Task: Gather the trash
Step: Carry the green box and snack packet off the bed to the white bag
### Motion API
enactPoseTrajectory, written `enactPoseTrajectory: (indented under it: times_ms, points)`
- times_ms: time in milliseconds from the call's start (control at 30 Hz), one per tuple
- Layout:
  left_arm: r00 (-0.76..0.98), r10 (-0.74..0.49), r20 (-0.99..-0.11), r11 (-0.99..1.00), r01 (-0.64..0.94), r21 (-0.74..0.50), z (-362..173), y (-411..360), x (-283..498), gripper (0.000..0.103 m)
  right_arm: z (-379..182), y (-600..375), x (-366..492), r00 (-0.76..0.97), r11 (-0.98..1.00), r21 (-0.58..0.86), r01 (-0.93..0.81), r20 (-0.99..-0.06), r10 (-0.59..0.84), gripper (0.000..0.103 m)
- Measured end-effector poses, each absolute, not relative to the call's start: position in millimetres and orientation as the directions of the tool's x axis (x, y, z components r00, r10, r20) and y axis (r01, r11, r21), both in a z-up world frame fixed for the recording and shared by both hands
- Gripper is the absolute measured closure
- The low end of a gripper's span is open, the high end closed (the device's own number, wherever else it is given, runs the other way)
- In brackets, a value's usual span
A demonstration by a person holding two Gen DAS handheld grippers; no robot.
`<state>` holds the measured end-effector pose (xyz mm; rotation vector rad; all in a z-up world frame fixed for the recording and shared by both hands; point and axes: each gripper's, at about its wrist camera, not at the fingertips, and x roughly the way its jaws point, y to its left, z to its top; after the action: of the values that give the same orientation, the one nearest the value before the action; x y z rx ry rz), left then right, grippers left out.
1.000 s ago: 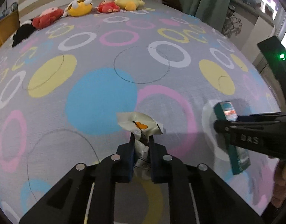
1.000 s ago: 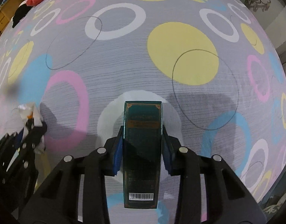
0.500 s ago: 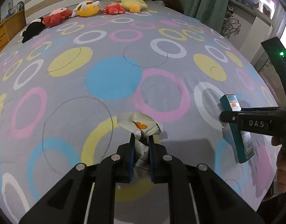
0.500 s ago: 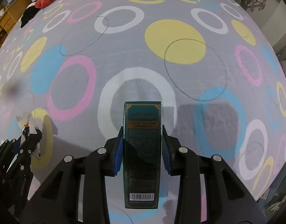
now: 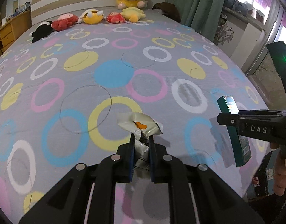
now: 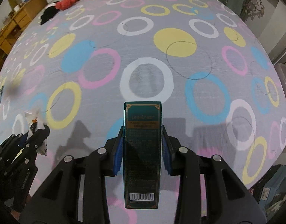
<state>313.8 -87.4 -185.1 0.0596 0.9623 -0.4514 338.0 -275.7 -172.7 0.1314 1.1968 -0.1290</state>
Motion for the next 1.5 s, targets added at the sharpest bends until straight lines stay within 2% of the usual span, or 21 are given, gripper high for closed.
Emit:
enactPoseTrajectory:
  times_ms: [500,1000,1200,1500]
  points:
    - [0.538,-0.321,-0.779,0.926,0.350,-0.140,-125.2,-59.1,188.8,0.090,-86.6,-257.3,190.1,0.532,0.993,0.113,0.033,-0.843,0.078,0.068]
    - [0.593,-0.315,-0.741,0.934,0.333,-0.131,-87.8,-46.4,70.7,0.090,-29.4,-243.7,59.0,0.692,0.995,0.094,-0.035,-0.716,0.092,0.068]
    - [0.568,-0.323,-0.757,0.932,0.331,-0.150,-105.7,-46.1,37.6,0.090,-44.6,-236.2,24.2,0.716,0.996,0.089,-0.022,-0.694,0.078,0.068]
    - [0.463,-0.313,-0.829,0.936,0.300,-0.185,-175.0,-48.4,9.7,0.090,-94.7,-220.6,1.9,0.690,0.998,0.051,-0.032,-0.721,0.059,0.068]
